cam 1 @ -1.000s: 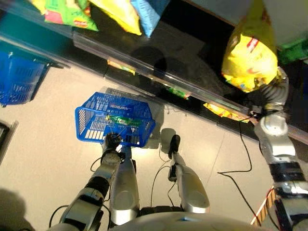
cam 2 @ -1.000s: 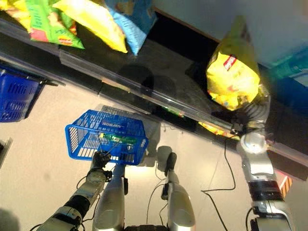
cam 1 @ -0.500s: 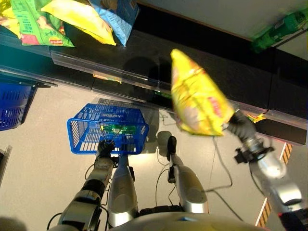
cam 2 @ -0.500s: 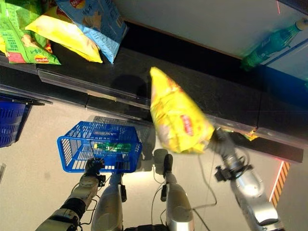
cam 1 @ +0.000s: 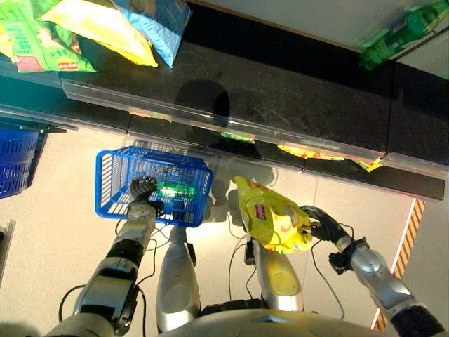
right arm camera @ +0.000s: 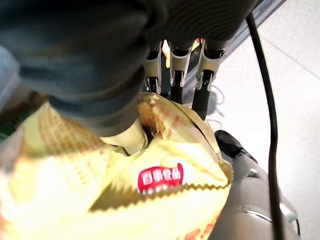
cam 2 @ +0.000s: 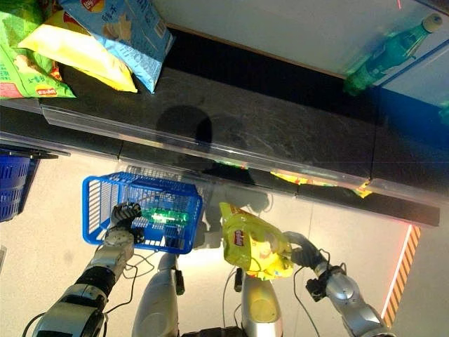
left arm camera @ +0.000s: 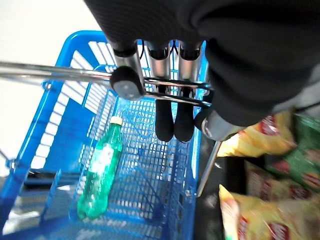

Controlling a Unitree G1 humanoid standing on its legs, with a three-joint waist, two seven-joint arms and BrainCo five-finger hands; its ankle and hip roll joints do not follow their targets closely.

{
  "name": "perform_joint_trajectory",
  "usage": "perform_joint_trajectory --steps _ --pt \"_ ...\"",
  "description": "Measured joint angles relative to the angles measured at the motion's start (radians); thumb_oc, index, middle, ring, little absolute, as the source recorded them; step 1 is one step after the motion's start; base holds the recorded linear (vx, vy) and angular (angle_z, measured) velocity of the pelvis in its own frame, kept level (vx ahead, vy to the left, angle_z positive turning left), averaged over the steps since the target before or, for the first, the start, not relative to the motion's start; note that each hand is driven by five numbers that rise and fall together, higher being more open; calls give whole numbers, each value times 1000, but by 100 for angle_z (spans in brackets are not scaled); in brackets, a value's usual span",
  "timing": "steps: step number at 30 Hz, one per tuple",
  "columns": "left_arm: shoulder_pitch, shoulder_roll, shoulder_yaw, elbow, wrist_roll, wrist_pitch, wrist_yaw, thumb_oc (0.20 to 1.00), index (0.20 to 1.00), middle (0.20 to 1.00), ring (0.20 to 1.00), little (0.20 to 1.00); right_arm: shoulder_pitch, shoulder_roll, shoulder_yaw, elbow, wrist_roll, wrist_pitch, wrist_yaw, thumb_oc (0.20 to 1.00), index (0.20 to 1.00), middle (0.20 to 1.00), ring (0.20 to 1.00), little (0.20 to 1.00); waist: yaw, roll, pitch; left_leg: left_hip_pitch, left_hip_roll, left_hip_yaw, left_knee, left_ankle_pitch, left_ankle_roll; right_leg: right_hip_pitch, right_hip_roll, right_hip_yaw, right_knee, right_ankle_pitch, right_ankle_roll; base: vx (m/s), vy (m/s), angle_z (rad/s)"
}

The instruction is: Pick up the snacks into the basket

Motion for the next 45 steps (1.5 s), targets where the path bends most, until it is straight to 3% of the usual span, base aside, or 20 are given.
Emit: perform_joint_trajectory --steps 4,11,15,19,24,29,32,38,45 --pt "-35 -60 -115 -63 1 -3 12 200 200 200 200 200 -258 116 123 250 -119 48 -108 200 200 200 200 200 22 7 4 -29 -4 -6 0 5 1 -23 2 -7 0 2 0 -20 -24 5" --pt "-86 -120 -245 -104 5 -15 -3 200 200 200 200 200 -535 256 244 425 -127 52 -213 200 200 200 200 200 58 20 13 -70 -10 -33 1 12 2 -47 -1 -33 0 -3 2 -5 -11 11" --pt "-86 -158 -309 -100 42 -17 1 200 200 200 200 200 -638 321 281 506 -116 81 -274 200 200 200 200 200 100 20 14 -91 -12 -53 2 12 3 -55 -5 -55 0 -12 4 4 -12 12" --pt "-86 -158 -357 -104 42 -17 -1 200 200 200 200 200 -675 323 289 579 -95 83 -296 200 200 200 200 200 134 21 14 -136 -17 -61 7 14 4 -92 -5 -62 0 -11 3 -2 -3 7" --pt "-84 -156 -386 -128 41 -17 0 200 200 200 200 200 -747 367 280 716 -26 82 -332 200 200 200 200 200 146 24 15 -177 -20 -74 15 15 4 -125 -6 -70 0 -11 2 -3 8 5" --pt "-93 -127 -418 -251 -4 -18 0 200 200 200 200 200 -828 379 238 800 44 80 -386 200 200 200 200 200 198 52 21 -275 -24 -103 34 21 5 -196 -8 -91 0 -6 -1 -14 36 14" --pt "-100 -129 -443 -342 -52 -21 -4 200 200 200 200 200 -909 377 217 908 50 79 -421 200 200 200 200 200 235 98 22 -342 -39 -127 46 25 10 -245 -19 -114 0 -3 5 -14 62 17" --pt "-117 -143 -465 -421 -122 -24 -24 200 200 200 200 200 -957 345 213 922 45 77 -443 200 200 200 200 200 268 134 26 -419 -60 -154 47 34 21 -300 -39 -144 0 -4 18 13 37 17" --pt "-134 -150 -466 -489 -137 -24 -32 200 200 200 200 200 -1002 330 193 925 47 89 -443 200 200 200 200 200 277 140 26 -502 -78 -191 59 39 27 -355 -49 -180 0 -6 26 28 30 13"
